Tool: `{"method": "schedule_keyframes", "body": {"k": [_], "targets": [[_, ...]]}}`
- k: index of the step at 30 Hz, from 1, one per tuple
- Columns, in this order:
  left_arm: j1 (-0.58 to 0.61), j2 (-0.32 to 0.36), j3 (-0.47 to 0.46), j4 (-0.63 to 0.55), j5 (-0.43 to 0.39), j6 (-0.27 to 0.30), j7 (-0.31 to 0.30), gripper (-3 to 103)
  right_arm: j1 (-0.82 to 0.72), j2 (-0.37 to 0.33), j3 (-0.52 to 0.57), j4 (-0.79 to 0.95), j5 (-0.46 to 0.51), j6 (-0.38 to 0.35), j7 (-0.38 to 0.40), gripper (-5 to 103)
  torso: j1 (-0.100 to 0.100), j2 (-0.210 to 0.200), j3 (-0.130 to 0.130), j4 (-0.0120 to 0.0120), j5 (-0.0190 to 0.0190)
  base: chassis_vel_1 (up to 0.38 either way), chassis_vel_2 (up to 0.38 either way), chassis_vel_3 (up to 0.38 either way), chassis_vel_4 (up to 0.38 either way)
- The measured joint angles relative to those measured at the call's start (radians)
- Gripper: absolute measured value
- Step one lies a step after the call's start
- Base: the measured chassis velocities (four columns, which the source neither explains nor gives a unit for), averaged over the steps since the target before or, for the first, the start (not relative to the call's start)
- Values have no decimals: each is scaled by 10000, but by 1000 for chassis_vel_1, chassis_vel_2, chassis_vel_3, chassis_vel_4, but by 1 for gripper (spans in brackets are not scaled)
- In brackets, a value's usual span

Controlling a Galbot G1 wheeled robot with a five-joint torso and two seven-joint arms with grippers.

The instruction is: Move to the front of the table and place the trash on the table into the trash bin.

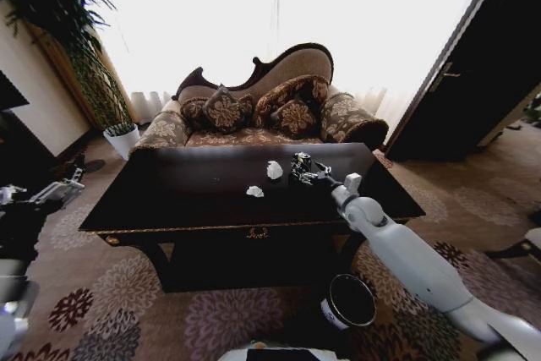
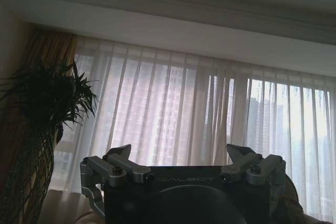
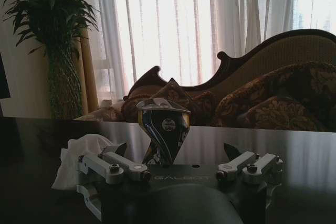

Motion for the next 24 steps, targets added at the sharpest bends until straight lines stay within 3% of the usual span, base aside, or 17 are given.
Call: {"method": "schedule_keyframes", "body": {"k": [5, 7, 10, 12, 13, 16, 20, 24], "targets": [[-34, -25, 47, 23, 18, 2, 0, 100, 10, 3, -17, -47, -1, 119, -105, 101, 0, 1, -1, 0, 0, 0, 0, 0, 0], [-39, -30, 58, 25, 25, 3, 0, 100, -10, 3, -17, -52, -8, 148, -154, 97, 0, 0, -1, 0, 0, 0, 0, 0, 0], [-45, -32, 75, 32, 38, 4, 0, 100, -50, -1, 13, -52, -18, 173, -206, 82, 0, 1, -1, -1, 0, 0, 0, 0, 0], [-46, -31, 76, 34, 40, 4, 0, 100, -60, -2, 23, -52, -19, 177, -213, 82, 1, 1, -1, -1, 0, 0, 0, 0, 0], [-46, -30, 78, 34, 41, 4, 1, 100, -73, -3, 38, -52, -21, 178, -221, 71, 0, 1, -1, -1, 1, 0, 0, 0, 0], [-46, -29, 80, 34, 41, 4, 3, 100, -93, -4, 63, -42, -26, 178, -224, 65, 0, 1, -1, -1, 0, 0, 0, 0, 0], [-44, -29, 80, 30, 42, 4, 6, 100, -189, -10, 135, 9, -37, 180, -235, 43, 0, 1, -1, 0, 0, 0, 0, 0, 0], [-42, -27, 76, 29, 42, 4, 7, 100, -256, -18, 186, 66, -41, 181, -249, 33, 0, 1, -1, 0, 1, 0, 0, 0, 0]]}}
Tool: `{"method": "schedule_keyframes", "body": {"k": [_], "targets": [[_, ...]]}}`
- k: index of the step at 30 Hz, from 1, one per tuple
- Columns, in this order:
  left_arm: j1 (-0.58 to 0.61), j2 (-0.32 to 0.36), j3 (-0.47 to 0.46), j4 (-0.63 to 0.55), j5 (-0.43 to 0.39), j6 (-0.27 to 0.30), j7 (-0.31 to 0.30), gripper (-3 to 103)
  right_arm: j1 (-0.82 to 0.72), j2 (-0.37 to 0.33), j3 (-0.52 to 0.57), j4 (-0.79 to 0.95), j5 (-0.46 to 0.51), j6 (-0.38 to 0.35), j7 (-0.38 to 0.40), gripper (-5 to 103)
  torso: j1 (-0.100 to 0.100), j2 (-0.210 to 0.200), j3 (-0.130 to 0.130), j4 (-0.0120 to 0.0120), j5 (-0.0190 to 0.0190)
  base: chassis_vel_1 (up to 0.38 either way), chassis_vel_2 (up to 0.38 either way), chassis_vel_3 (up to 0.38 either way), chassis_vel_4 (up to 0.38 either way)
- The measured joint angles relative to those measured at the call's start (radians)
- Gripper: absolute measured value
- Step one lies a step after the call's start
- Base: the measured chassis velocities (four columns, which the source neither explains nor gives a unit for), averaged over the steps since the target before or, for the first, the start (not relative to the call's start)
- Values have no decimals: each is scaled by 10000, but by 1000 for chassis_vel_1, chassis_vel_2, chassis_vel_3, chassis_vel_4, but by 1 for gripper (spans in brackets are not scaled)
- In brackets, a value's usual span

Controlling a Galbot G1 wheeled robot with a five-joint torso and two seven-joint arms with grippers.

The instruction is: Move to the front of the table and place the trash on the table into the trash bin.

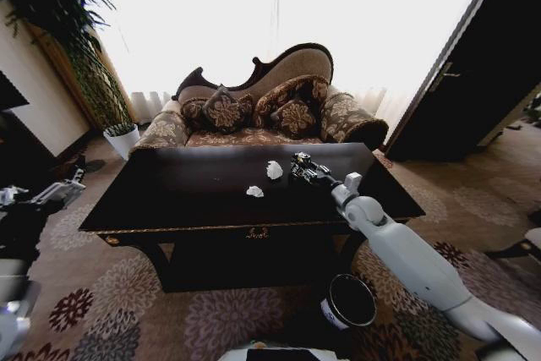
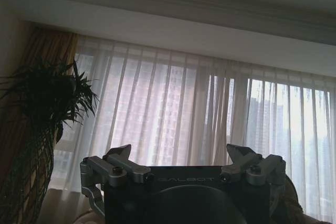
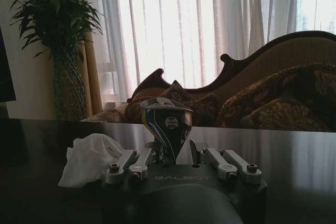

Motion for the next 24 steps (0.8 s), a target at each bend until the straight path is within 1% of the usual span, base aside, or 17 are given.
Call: {"method": "schedule_keyframes", "body": {"k": [1, 3, 4, 5, 9, 15, 17, 19, 20, 24], "targets": [[0, -5, 1, -2, 0, 0, 0, 100, -30, -3, 27, 20, -1, 2, -11, 27, 0, 0, 0, 0, 0, 0, 0, 0, 0], [0, -10, 3, -4, 0, 0, 0, 100, -41, -4, 37, 31, -2, 3, -12, 27, 0, 0, 0, 0, 0, 0, 0, 0, 0], [-9, -24, 17, -8, 0, 0, 4, 100, -143, -67, 149, 153, 2, 6, -16, 10, 0, 0, 0, 0, 0, 0, 0, 0, 0], [-18, -24, 21, -8, 0, 0, 5, 100, -191, -101, 192, 197, 7, 6, -17, 4, 0, 0, 0, 0, 0, 0, 0, 0, 0], [-56, -44, 81, -3, 3, -9, 8, 100, -370, -189, 344, 335, 25, 6, -19, 1, -1, 0, 0, 0, 0, 0, 0, 0, 0], [-122, -58, 186, 33, 40, -24, 12, 100, -830, -356, 772, 748, 106, 17, -97, 0, 0, 0, 0, 0, 1, 0, 0, 0, 0], [-169, -37, 232, 66, 46, -39, 13, 100, -1123, -478, 1050, 929, 161, 94, -229, 0, 0, 0, 0, 0, 0, 0, 0, 0, 0], [-221, 0, 265, 87, 46, -50, 15, 100, -1631, -629, 1532, 1239, 225, 138, -303, 0, 0, 0, 0, 1, 0, 0, 0, 0, 0], [-221, 0, 265, 87, 46, -50, 15, 100, -1631, -629, 1532, 1239, 225, 138, -303, 0, 0, 0, 0, 1, 0, 0, 0, 0, 0], [-294, 68, 320, 189, 26, -104, 16, 100, -3005, -779, 3002, 2249, 243, 141, -315, 0, 0, 0, 0, 0, -1, 0, 0, 0, 0]]}}
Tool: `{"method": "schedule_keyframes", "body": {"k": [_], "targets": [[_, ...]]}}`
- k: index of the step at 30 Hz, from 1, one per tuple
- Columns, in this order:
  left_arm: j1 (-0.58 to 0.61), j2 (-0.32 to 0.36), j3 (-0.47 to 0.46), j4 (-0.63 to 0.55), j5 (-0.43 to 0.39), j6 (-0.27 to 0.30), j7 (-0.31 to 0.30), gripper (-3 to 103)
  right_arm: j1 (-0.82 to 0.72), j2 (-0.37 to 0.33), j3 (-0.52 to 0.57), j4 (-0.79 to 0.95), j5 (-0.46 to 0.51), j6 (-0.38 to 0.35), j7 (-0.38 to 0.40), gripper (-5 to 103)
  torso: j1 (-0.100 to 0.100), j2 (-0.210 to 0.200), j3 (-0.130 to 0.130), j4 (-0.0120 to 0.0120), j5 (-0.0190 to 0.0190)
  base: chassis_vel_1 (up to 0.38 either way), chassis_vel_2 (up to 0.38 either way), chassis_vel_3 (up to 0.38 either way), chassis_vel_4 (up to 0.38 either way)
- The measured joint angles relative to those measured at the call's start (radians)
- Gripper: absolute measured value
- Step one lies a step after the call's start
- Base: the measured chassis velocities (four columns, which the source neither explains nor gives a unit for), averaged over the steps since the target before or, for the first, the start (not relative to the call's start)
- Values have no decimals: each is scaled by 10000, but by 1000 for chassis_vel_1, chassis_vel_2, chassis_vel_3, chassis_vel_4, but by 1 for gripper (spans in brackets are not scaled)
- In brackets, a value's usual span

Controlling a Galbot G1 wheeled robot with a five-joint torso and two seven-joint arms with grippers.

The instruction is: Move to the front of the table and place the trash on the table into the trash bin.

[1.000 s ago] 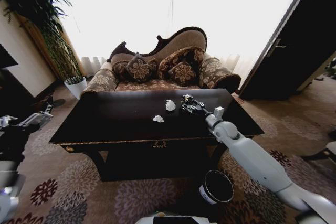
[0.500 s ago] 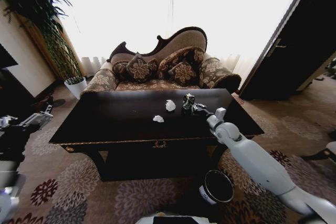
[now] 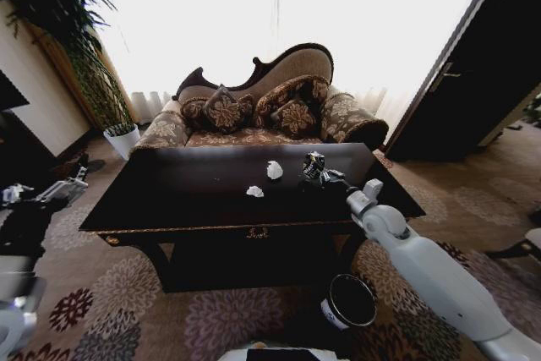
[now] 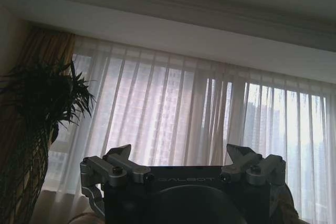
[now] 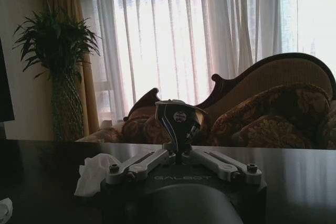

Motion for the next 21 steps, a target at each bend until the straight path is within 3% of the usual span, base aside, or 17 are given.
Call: {"method": "schedule_keyframes", "body": {"k": [5, 12, 21], "targets": [[-101, 83, 140, 124, 22, -39, -14, 100, -1409, 47, 1530, 1022, -276, 0, -15, 0, -1, 0, -1, 0, -1, 0, 0, 0, 0], [-284, 82, 536, 326, 220, -91, -37, 100, -4401, 712, 4410, 2934, -853, 153, -52, 0, -1, 0, -1, -1, -1, 0, 0, 0, 0], [-465, 244, 721, 423, 213, -124, -50, 100, -6563, 1468, 5818, 4022, -2046, 829, -429, 0, -1, 0, 0, -1, 0, 0, 0, 0, 0]]}}
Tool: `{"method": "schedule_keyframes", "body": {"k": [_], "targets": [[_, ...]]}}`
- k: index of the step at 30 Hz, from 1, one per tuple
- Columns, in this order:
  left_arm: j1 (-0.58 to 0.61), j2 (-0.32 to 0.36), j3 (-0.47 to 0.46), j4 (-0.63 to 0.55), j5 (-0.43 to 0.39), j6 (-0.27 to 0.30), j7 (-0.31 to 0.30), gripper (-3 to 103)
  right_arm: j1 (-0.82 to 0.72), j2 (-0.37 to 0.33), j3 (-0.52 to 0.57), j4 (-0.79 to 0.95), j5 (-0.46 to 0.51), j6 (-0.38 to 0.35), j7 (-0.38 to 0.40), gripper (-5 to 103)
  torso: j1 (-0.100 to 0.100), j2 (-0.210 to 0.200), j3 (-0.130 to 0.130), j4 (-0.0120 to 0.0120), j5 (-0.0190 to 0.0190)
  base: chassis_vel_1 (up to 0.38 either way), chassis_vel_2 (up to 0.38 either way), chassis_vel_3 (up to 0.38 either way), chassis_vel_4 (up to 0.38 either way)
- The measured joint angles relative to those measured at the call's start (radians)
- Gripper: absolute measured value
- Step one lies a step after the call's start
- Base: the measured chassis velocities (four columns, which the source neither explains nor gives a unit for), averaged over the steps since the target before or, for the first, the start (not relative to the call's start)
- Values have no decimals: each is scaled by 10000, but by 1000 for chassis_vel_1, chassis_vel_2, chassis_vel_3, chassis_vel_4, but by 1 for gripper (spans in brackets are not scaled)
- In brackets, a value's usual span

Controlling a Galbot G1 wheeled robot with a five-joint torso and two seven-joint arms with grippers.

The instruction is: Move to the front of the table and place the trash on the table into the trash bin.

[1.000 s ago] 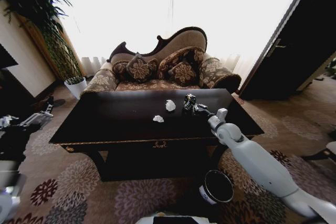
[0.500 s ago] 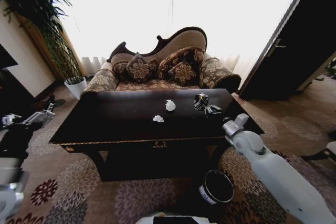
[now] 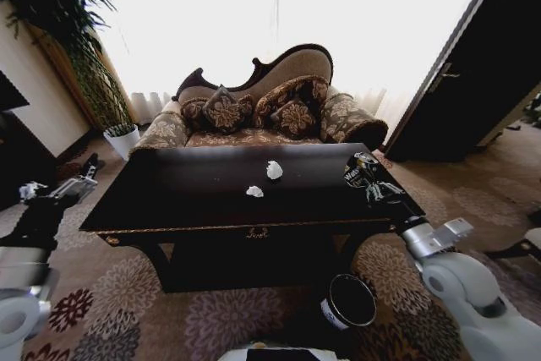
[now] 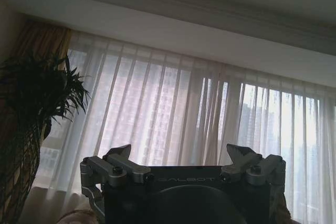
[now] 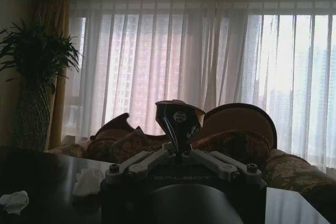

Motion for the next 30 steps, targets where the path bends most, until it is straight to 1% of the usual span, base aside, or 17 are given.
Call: {"method": "schedule_keyframes", "body": {"k": [3, 6, 8, 10, 13, 14, 16, 22, 26, 27, 30], "targets": [[-20, 36, 26, 36, 2, -19, -5, 100, -325, 143, 238, 187, -206, 130, -60, 0, 0, 0, 0, 1, 0, 0, 0, 0, 0], [-71, 74, 27, 177, 14, -45, -38, 100, -789, 473, 610, 460, -355, 327, -131, 0, 0, 0, 0, 2, 0, 0, 0, 0, 0], [-80, 76, 23, 297, 38, -69, -49, 100, -1152, 703, 804, 547, -525, 568, -187, 0, 0, 0, 0, 1, -1, 0, 0, 0, 0], [-80, 73, 23, 343, 46, -81, -50, 100, -1263, 779, 866, 548, -598, 663, -226, 0, 0, 0, 0, 1, -2, 0, 0, 0, 0], [-105, 51, 52, 413, 70, -106, -50, 100, -1640, 1121, 1098, 532, -796, 1098, -448, 0, 0, -1, 0, 1, 0, 0, 0, 0, 0], [-105, 51, 52, 413, 70, -106, -50, 100, -1640, 1121, 1098, 532, -796, 1098, -448, 0, 0, -1, 0, 1, 0, 0, 0, 0, 0], [-157, 50, 62, 434, 72, -106, -46, 100, -1854, 1350, 1201, 395, -971, 1405, -623, 0, 0, 0, 0, 0, 0, 0, 0, 0, 0], [-275, 32, 153, 589, 133, -105, -36, 100, -2062, 1459, 1210, -226, -1375, 1832, -770, 0, 1, -1, 1, 3, 0, 0, 0, 0, 0], [-337, -32, 257, 678, 205, -105, -24, 100, -2285, 1884, 1242, -734, -1763, 2331, -920, 0, 2, -1, 1, 1, 1, 0, 0, 0, 0], [-337, -32, 257, 678, 205, -105, -24, 100, -2285, 1884, 1242, -734, -1763, 2331, -920, 0, 2, -1, 1, 1, 1, 0, 0, 0, 0], [-398, -30, 286, 749, 215, -106, -16, 100, -2593, 2016, 1210, -1180, -1952, 2831, -1166, 0, 1, -1, 0, 0, 0, 0, 0, 0, 0]]}}
